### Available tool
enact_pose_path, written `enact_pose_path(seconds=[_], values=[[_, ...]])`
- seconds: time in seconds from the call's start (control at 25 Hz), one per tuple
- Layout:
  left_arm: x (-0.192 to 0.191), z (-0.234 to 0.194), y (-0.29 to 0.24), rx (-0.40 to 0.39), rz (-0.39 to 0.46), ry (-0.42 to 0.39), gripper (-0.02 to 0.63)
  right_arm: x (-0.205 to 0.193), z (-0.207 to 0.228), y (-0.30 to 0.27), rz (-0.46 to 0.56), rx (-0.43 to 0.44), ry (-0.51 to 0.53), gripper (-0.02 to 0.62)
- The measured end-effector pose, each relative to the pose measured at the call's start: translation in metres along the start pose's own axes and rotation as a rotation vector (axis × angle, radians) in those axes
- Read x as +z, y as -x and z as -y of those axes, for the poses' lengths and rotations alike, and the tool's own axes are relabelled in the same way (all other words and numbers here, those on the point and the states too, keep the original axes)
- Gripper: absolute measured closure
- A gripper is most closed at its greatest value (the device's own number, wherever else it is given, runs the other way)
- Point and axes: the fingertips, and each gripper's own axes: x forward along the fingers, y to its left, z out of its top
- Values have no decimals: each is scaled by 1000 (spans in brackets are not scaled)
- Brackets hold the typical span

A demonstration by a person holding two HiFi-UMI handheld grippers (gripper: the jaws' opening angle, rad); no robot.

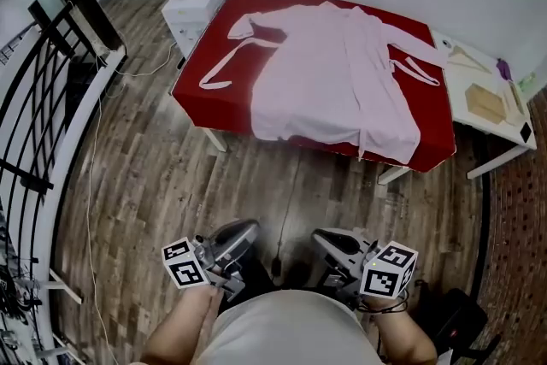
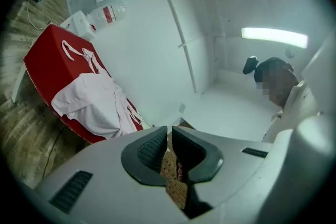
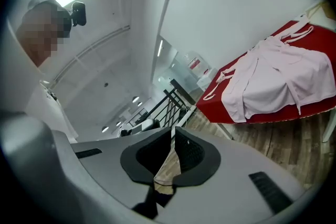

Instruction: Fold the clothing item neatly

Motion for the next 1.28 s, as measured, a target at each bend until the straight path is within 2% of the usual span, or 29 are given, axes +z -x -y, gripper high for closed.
enact_pose_path(seconds=[0.16, 0.36, 0.56, 0.76, 1.04, 1.28], values=[[19, -25, -4, 40, -19, -35, 597, 16, 17, -18, 31, -26, -11, 580], [56, -84, -14, 74, -45, -51, 597, 38, 51, -53, 74, -84, -39, 580], [98, -141, -35, 56, -106, -42, 597, 71, 90, -93, 137, -168, -47, 580], [133, -188, -52, 54, -173, -25, 597, 93, 123, -134, 130, -261, -70, 580], [157, -234, -59, 58, -244, -13, 597, 106, 153, -181, 102, -364, -44, 580], [154, -265, -65, 95, -273, 6, 595, 106, 178, -206, 93, -426, -29, 580]])
